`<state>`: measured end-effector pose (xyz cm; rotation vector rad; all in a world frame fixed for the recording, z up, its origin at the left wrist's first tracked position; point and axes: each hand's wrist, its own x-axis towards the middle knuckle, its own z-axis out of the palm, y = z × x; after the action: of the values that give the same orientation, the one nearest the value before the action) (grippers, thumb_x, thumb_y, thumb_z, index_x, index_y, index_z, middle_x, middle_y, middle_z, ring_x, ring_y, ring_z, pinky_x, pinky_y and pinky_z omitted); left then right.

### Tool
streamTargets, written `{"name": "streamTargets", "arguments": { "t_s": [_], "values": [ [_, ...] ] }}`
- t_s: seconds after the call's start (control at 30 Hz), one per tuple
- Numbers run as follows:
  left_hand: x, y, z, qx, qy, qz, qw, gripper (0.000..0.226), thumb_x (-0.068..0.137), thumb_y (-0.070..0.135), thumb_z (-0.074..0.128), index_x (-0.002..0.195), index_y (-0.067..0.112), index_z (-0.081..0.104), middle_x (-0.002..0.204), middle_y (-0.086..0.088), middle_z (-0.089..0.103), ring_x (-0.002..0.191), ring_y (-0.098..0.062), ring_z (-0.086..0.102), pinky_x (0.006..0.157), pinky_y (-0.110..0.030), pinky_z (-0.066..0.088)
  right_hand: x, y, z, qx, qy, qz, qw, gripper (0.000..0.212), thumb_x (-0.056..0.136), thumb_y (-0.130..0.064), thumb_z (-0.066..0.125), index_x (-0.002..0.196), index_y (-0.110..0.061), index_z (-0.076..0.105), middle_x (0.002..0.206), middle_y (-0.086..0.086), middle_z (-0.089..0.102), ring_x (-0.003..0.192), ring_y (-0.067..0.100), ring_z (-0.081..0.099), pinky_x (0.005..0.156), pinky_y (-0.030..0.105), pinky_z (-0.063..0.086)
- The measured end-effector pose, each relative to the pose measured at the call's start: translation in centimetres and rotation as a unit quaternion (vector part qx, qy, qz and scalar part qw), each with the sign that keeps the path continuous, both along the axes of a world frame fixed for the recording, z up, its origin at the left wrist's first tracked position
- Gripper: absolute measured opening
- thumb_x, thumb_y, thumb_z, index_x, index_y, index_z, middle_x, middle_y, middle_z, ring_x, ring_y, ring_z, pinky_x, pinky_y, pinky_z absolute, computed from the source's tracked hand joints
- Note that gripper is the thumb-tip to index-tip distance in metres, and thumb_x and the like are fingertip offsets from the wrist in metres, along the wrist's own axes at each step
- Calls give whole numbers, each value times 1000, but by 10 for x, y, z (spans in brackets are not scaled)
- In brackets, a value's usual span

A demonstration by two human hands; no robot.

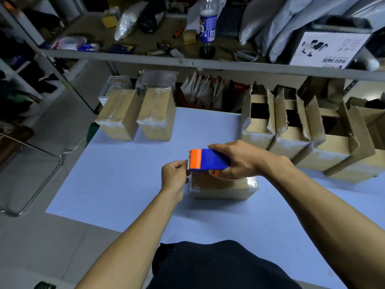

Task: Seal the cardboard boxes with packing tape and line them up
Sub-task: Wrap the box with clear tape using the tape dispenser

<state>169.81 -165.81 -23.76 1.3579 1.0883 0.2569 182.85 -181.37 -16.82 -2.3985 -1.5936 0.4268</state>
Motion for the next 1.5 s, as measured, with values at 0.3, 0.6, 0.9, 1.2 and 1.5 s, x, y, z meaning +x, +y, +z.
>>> {"name": "streamTargets", "arguments": {
  "t_s": [0.3,0.6,0.9,1.2,1.5],
  "values": [
    [-14,10,-26,-51,-26,18,998,16,99,15,55,92,9,67,77,-5,54,65,-13,46,51,-24,39,9,-19,-4,-13,-40,-14,999,66,78,-52,64,136,-26,47,105,3,68,89,26,62,75,38,53],
    [0,-18,-47,31,-32,36,998,18,95,9,61,80,10,70,74,-2,67,66,-13,57,49,-13,45,11,-17,-12,6,-75,-33,997,68,79,-53,64,141,-29,45,113,-1,68,95,23,61,68,29,43],
    [3,-12,-55,-90,89,29,992,65,91,44,65,146,17,42,139,-10,55,118,-31,60,97,-41,52,10,-12,-9,-24,-81,-38,996,68,82,-52,62,142,-29,43,114,-1,67,95,21,59,67,29,41],
    [23,-28,-42,78,76,-138,984,47,105,49,29,131,24,57,127,-9,62,113,-29,58,99,-45,49,8,-13,-9,-48,-84,-28,995,72,85,-59,58,148,-41,27,115,2,63,94,24,58,70,33,45],
    [38,-14,-34,260,119,-253,924,43,107,33,31,106,7,66,109,-20,67,88,-30,53,72,-31,35,-2,-32,-3,-33,-55,-78,995,68,89,-50,57,151,-40,31,91,1,53,81,23,50,67,29,34]
  ]
}}
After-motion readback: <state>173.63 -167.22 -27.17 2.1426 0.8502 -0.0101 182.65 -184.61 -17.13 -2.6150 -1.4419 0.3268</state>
